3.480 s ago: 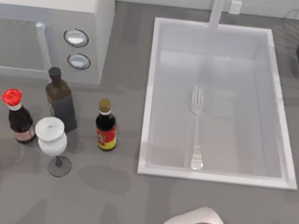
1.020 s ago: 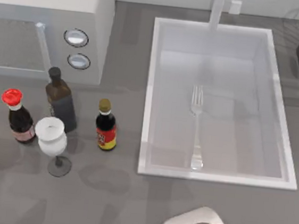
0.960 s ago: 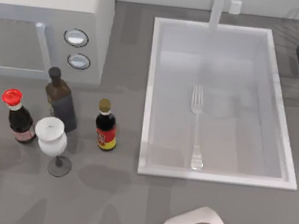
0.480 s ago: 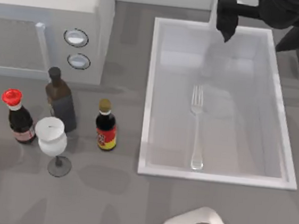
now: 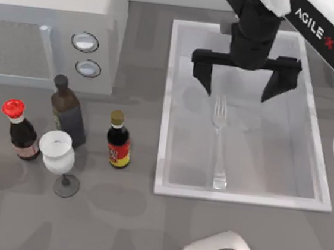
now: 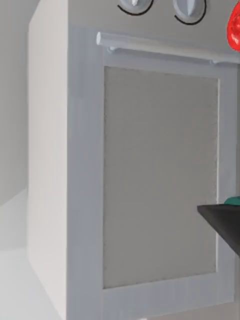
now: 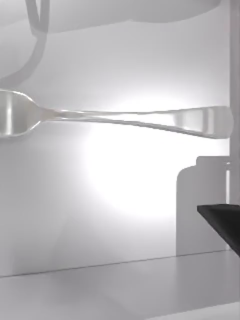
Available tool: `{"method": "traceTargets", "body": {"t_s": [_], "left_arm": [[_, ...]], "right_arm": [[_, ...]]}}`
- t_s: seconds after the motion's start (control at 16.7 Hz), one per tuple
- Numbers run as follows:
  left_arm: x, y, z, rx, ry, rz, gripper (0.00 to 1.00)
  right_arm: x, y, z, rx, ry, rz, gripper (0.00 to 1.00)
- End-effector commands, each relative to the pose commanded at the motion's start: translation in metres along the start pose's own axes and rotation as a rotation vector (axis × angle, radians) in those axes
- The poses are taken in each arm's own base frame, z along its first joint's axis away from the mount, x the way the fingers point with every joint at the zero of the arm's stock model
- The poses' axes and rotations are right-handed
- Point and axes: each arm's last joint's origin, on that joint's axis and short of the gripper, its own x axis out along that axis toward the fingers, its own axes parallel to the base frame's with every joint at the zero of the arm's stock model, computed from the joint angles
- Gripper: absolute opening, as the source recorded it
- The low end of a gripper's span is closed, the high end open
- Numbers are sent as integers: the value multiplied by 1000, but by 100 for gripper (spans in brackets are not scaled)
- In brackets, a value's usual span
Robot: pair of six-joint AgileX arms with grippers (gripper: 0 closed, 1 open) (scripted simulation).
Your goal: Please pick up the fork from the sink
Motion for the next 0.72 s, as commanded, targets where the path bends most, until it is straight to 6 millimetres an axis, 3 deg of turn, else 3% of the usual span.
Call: {"method": "traceTargets", "body": {"t_s": [0.12,0.54,0.72], "left_arm": [[0,0,0,0,0,0,100],[0,0,0,0,0,0,100],[0,0,0,0,0,0,100]], "right_arm": [[9,4,1,0,20,-9,100],[15,2,3,5,27,-13,100],[37,6,8,4,47,-23,100]]}}
